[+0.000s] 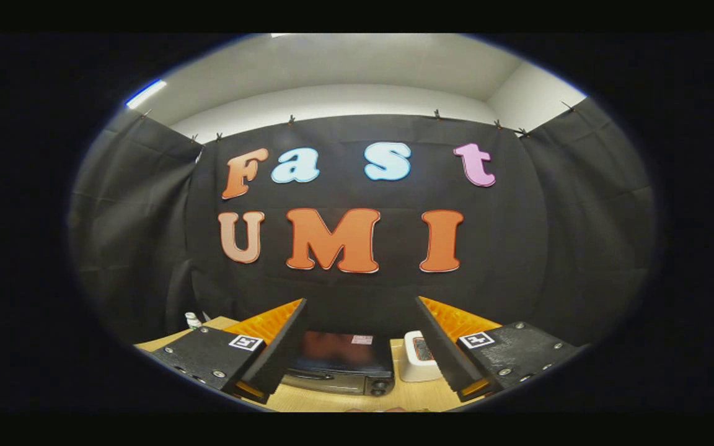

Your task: Open the toaster oven, put the food inside, and close the toaster oven door.

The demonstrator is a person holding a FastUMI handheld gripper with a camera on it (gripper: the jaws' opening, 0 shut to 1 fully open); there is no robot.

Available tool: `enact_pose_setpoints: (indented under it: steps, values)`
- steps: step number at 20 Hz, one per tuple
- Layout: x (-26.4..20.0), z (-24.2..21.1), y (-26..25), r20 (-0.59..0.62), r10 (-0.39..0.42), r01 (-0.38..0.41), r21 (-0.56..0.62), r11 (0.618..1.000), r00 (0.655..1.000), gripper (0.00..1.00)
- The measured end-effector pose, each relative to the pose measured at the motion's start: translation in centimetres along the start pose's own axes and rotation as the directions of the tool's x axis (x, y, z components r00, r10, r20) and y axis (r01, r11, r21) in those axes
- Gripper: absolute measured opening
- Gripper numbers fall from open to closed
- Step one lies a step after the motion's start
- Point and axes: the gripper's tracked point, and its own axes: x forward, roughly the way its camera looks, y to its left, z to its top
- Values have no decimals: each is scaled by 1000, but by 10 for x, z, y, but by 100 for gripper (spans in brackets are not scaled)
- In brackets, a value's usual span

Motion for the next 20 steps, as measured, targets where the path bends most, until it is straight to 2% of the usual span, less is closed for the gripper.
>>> enact_pose_setpoints:
  steps: [13,20]
  values:
    - [4,-37,7,-88,-9,10,5,1000,996,99]
    - [8,-62,26,-132,14,-15,-8,1000,991,99]
